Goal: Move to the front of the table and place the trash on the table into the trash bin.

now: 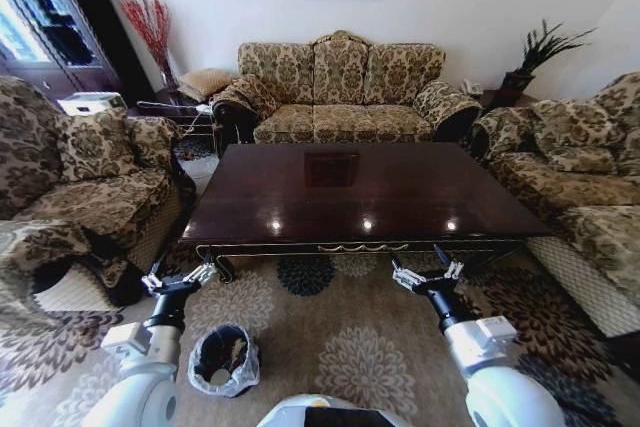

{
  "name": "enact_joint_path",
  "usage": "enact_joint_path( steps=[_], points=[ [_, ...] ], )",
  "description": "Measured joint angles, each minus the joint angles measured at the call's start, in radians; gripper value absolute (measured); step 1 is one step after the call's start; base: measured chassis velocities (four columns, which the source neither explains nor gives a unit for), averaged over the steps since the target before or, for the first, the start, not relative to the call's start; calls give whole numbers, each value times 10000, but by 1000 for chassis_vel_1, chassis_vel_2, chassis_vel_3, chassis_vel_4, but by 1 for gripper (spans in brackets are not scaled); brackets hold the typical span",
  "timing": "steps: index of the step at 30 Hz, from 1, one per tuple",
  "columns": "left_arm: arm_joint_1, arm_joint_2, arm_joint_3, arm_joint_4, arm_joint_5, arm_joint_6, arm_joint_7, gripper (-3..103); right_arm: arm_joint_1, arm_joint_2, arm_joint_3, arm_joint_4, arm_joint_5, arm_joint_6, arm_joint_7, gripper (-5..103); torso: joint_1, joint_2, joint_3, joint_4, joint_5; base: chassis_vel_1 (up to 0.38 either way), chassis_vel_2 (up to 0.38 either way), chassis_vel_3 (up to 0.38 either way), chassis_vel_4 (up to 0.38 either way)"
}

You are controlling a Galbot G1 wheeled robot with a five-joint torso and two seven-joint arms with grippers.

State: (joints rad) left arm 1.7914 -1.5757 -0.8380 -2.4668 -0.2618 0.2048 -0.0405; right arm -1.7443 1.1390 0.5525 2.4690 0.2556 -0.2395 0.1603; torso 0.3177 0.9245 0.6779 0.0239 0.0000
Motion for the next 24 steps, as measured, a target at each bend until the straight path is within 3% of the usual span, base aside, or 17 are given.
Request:
enact_joint_path(
  steps=[14,24],
  points=[
    [-9,0,-5,62,10,-30,-1,100,23,-23,-4,-6,28,-7,13,100,0,0,0,0,0,-3,-7,5,10],
    [-11,-2,-6,76,11,-42,-2,100,28,-30,-4,-14,41,-8,14,100,0,0,0,-1,2,-126,-186,133,162]
  ],
)
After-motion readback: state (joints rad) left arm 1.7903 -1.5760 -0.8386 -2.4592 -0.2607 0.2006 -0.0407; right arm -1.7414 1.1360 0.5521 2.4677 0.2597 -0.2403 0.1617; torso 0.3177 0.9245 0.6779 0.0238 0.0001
